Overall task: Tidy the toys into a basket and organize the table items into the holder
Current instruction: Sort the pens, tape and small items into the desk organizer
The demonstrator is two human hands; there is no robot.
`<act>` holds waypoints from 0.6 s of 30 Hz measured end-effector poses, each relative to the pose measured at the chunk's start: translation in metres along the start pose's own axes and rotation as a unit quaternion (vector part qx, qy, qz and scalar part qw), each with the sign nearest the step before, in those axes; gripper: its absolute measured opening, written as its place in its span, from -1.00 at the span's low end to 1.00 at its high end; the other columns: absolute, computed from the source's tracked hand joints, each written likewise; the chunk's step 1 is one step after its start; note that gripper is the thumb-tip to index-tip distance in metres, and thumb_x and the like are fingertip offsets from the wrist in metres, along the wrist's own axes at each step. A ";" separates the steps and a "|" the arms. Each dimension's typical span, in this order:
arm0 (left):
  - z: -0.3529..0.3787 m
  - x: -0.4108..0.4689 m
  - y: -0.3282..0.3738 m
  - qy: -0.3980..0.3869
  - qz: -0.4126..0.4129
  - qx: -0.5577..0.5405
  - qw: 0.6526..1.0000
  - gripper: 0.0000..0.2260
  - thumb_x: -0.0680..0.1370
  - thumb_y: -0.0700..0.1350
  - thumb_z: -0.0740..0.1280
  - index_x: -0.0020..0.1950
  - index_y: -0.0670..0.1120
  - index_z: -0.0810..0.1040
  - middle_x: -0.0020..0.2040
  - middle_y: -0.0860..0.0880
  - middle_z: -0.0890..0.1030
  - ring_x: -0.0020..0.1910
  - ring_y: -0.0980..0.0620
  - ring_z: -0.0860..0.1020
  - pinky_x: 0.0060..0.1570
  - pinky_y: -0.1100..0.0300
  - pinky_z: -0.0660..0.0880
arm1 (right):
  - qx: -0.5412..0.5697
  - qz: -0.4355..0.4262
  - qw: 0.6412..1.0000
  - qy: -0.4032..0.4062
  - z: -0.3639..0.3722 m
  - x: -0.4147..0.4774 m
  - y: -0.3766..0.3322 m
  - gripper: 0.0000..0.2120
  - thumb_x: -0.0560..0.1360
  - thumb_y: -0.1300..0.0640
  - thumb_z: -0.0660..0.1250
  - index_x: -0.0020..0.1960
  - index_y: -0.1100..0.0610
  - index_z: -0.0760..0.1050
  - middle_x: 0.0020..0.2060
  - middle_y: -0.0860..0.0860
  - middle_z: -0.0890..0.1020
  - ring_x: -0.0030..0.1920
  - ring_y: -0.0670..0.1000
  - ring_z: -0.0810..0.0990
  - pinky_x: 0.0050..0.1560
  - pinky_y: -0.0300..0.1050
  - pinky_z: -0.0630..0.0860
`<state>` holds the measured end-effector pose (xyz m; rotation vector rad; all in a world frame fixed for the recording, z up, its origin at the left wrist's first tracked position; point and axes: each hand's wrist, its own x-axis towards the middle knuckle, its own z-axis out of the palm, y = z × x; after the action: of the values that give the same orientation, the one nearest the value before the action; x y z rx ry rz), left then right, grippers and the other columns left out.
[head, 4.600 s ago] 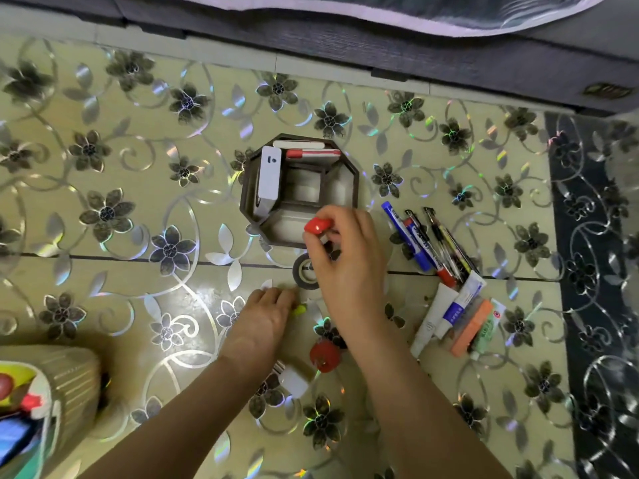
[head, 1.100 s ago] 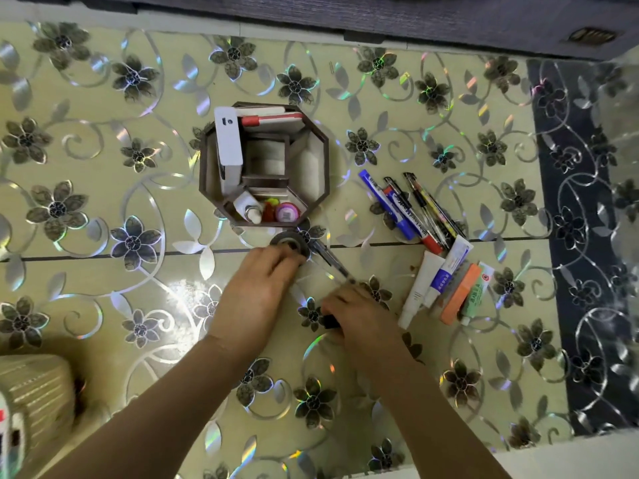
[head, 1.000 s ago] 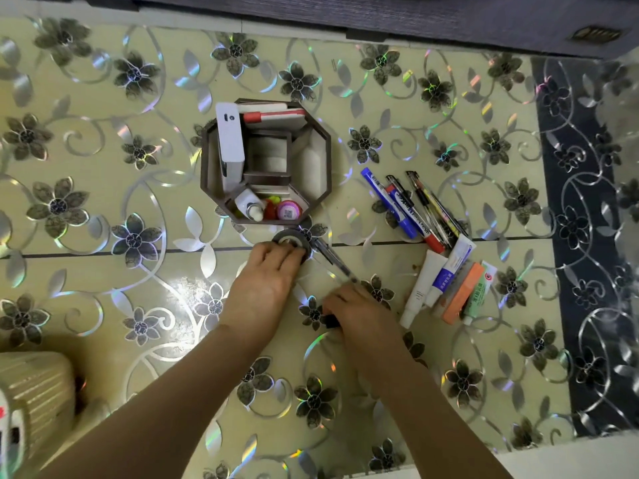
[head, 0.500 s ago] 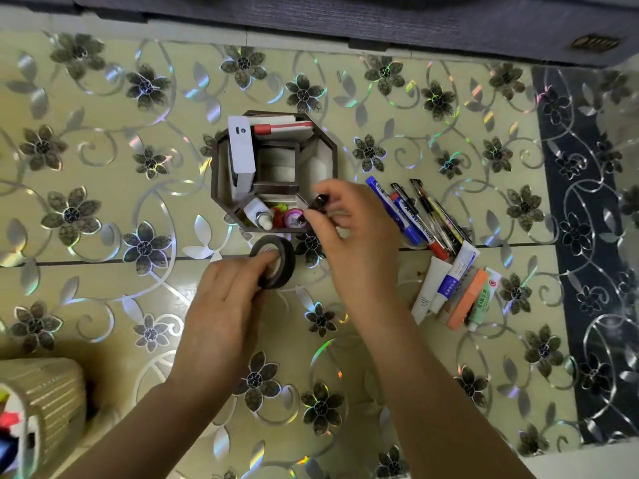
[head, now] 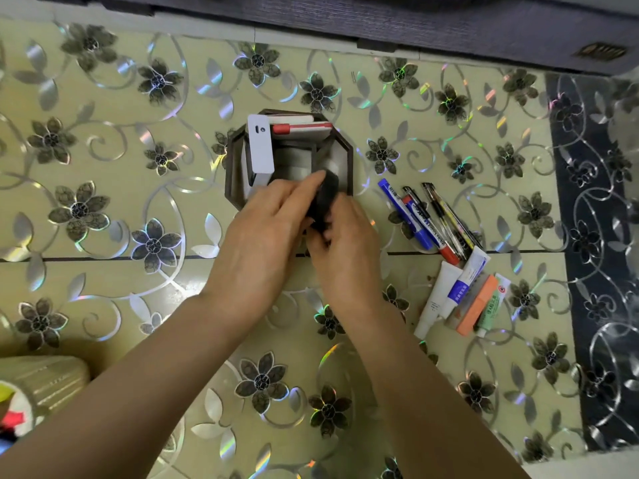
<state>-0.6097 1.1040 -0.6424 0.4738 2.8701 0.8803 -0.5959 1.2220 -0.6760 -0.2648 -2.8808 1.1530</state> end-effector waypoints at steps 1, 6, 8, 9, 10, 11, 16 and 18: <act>0.002 0.000 -0.001 -0.011 0.005 0.013 1.000 -0.52 0.54 -0.20 0.23 0.46 -0.02 0.28 0.14 -0.05 0.51 0.10 -0.01 0.47 0.02 0.37 0.28 | 0.017 0.024 1.000 0.000 -0.001 0.001 -0.001 -0.70 0.40 0.29 0.38 0.09 0.14 0.39 -0.09 0.07 0.59 -0.11 0.13 0.60 -0.10 0.11 0.54; 0.003 -0.009 -0.011 -0.046 0.022 0.040 0.998 -0.59 0.59 -0.04 0.04 0.44 -0.02 0.34 0.06 -0.04 0.50 0.06 0.01 0.39 -0.06 0.38 0.16 | 0.064 0.054 0.996 -0.001 -0.005 0.004 -0.001 -0.48 0.36 0.34 0.40 0.20 0.05 0.28 -0.02 -0.02 0.55 -0.07 0.02 0.60 -0.07 0.07 0.58; 0.005 -0.010 -0.014 -0.056 0.033 0.062 0.996 -0.55 0.55 -0.05 0.00 0.42 -0.04 0.38 0.03 -0.07 0.51 0.04 -0.06 0.42 -0.10 0.35 0.16 | 0.063 0.045 0.997 -0.005 -0.005 0.004 0.001 -0.42 0.33 0.37 0.40 0.28 0.08 0.32 0.02 -0.02 0.50 -0.02 -0.04 0.53 -0.05 0.03 0.58; 0.006 -0.010 -0.016 -0.060 0.036 0.073 0.995 -0.53 0.54 -0.07 0.00 0.41 -0.05 0.39 0.05 -0.09 0.51 0.05 -0.08 0.44 -0.08 0.34 0.19 | 0.059 0.038 0.998 -0.009 -0.005 0.004 0.002 -0.40 0.32 0.39 0.39 0.30 0.09 0.33 0.05 -0.01 0.48 0.02 -0.05 0.50 -0.03 0.03 0.57; 0.008 -0.008 -0.018 -0.061 0.034 0.082 0.994 -0.53 0.53 -0.09 0.01 0.42 -0.07 0.38 0.10 -0.10 0.52 0.08 -0.10 0.44 -0.01 0.32 0.23 | 0.056 0.029 0.998 -0.013 -0.005 0.003 0.002 -0.39 0.32 0.40 0.37 0.31 0.09 0.34 0.08 0.01 0.46 0.06 -0.03 0.48 -0.01 0.04 0.57; 0.010 -0.006 -0.020 -0.064 0.026 0.088 0.994 -0.53 0.52 -0.11 0.02 0.42 -0.09 0.37 0.16 -0.11 0.50 0.11 -0.12 0.43 0.06 0.30 0.25 | 0.056 0.019 0.998 -0.016 -0.006 0.002 0.002 -0.40 0.33 0.40 0.36 0.31 0.09 0.34 0.11 0.02 0.44 0.10 -0.01 0.48 0.01 0.05 0.57; 0.011 -0.007 -0.025 -0.070 -0.011 0.090 0.993 -0.49 0.46 -0.14 0.00 0.39 -0.12 0.40 0.23 -0.11 0.50 0.13 -0.15 0.46 0.12 0.15 0.37 | 0.047 -0.014 0.998 -0.034 -0.005 -0.003 0.001 -0.49 0.36 0.40 0.32 0.26 0.11 0.40 0.16 0.04 0.43 0.12 0.09 0.54 0.04 0.04 0.58; 0.012 -0.007 -0.027 -0.059 -0.001 0.086 0.995 -0.57 0.51 -0.16 0.07 0.36 -0.15 0.43 0.20 -0.12 0.52 0.11 -0.16 0.47 0.15 0.14 0.35 | 0.029 -0.028 0.998 -0.039 -0.004 -0.005 0.001 -0.58 0.38 0.34 0.32 0.22 0.15 0.46 0.14 0.05 0.46 0.08 0.12 0.56 0.04 0.06 0.56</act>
<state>-0.6075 1.0873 -0.6676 0.5204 2.8492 0.5871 -0.5900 1.2243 -0.6737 -0.1393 -2.8932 1.2627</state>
